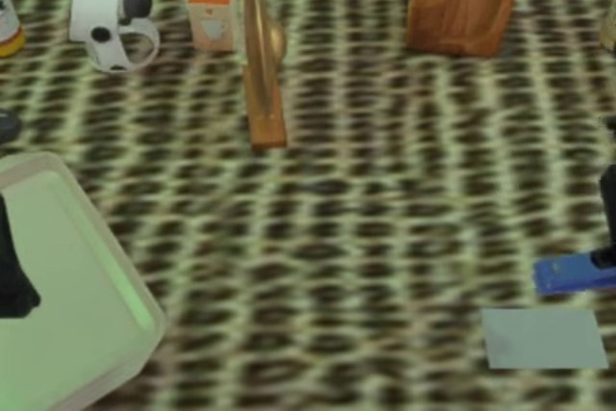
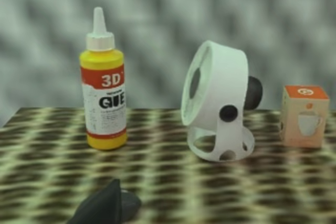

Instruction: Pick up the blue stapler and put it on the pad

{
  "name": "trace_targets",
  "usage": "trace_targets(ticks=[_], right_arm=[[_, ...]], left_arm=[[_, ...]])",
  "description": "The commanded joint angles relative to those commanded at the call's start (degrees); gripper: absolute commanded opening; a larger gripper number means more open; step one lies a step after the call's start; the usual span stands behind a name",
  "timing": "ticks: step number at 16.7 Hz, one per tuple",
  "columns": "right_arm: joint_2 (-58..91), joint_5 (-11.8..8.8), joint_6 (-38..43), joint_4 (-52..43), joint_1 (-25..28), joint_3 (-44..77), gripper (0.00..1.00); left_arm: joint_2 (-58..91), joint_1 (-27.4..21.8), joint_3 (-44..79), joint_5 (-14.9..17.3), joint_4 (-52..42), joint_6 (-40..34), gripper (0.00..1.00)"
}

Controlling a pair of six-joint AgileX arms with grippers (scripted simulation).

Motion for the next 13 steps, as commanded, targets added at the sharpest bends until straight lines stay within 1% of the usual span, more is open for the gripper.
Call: trace_targets(ticks=[2,4,10,13], right_arm=[[-1.7,0.1,4.2,0.6,-0.3,-2.1,0.0],[-2.5,0.1,5.9,0.9,-0.5,-3.1,0.0],[-2.2,0.1,5.9,1.0,-0.1,-3.1,0.0],[-0.5,0.1,6.7,5.1,0.6,-5.6,0.0]], left_arm=[[0.0,0.0,0.0,0.0,0.0,0.0,1.0],[0.0,0.0,0.0,0.0,0.0,0.0,1.0],[0.0,0.0,0.0,0.0,0.0,0.0,1.0],[0.0,0.0,0.0,0.0,0.0,0.0,1.0]])
